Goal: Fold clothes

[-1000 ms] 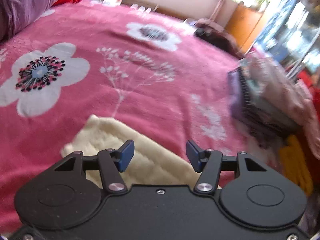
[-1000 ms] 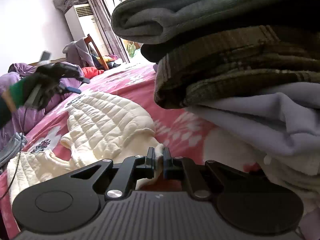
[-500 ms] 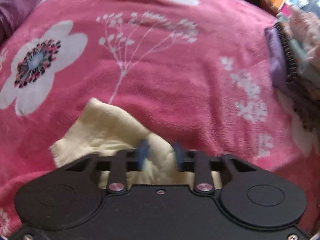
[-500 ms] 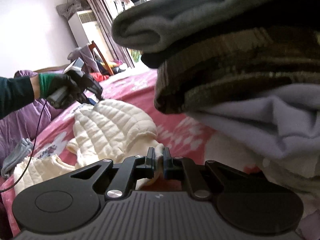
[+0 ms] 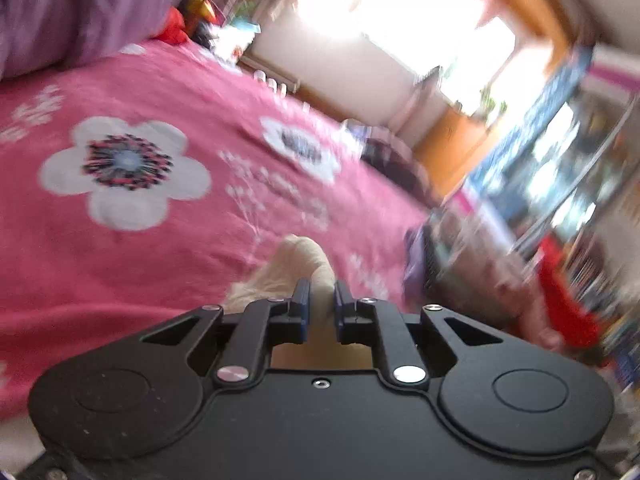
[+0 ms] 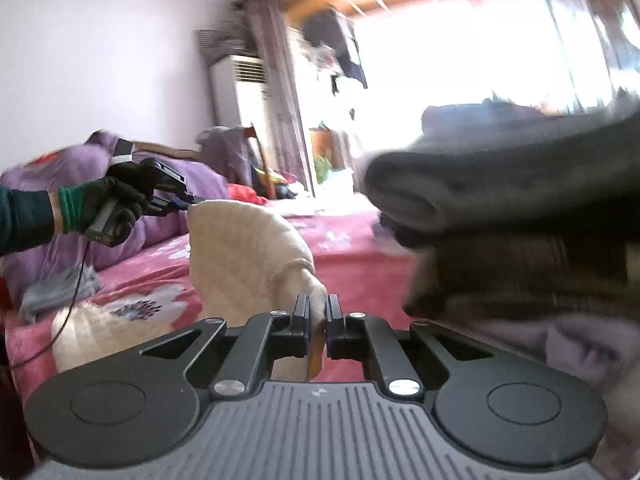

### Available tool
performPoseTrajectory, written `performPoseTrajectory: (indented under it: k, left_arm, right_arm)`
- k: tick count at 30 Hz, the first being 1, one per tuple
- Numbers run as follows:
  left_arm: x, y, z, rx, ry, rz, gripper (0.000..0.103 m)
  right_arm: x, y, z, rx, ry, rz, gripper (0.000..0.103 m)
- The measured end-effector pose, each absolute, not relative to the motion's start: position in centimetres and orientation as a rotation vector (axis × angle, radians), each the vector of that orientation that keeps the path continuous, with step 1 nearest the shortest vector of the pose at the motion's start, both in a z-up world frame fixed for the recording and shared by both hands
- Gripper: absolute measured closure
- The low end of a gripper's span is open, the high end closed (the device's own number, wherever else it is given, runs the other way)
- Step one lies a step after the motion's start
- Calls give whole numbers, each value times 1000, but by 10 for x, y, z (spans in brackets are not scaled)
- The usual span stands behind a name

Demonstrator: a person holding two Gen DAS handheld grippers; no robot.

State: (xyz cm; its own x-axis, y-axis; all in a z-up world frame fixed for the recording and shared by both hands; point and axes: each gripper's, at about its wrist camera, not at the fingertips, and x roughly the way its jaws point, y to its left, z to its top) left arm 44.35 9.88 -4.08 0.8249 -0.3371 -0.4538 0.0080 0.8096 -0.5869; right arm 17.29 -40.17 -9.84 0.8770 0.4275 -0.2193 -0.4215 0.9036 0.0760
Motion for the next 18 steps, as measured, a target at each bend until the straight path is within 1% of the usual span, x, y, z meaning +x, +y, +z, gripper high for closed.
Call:
performPoseTrajectory:
  k: [3, 7, 10, 12, 16, 17, 18]
  left_arm:
    - [391, 135, -42, -692, 473, -198, 94]
    - [305, 175, -52, -768, 337, -192, 94]
    - [245, 197, -74, -737, 270, -167, 94]
    - [212, 211, -99, -722, 286, -121, 94]
    - [180, 237, -156, -839, 454, 1, 94]
    - [180, 242, -158, -850, 491, 14, 92]
    - [180, 245, -157, -857, 494, 13, 78]
  right_arm:
    - [152, -384, -91, -80, 205, 471, 95]
    - [125, -356, -96, -236, 217, 520, 95]
    - [105, -332, -110, -358, 262, 564, 95]
    - [89, -313, -121, -461, 306, 580, 95]
    - [76, -284, -138, -598, 372, 585, 95]
    - [75, -282, -139, -602, 382, 574, 95]
    - [74, -277, -141, -606, 391, 558, 95]
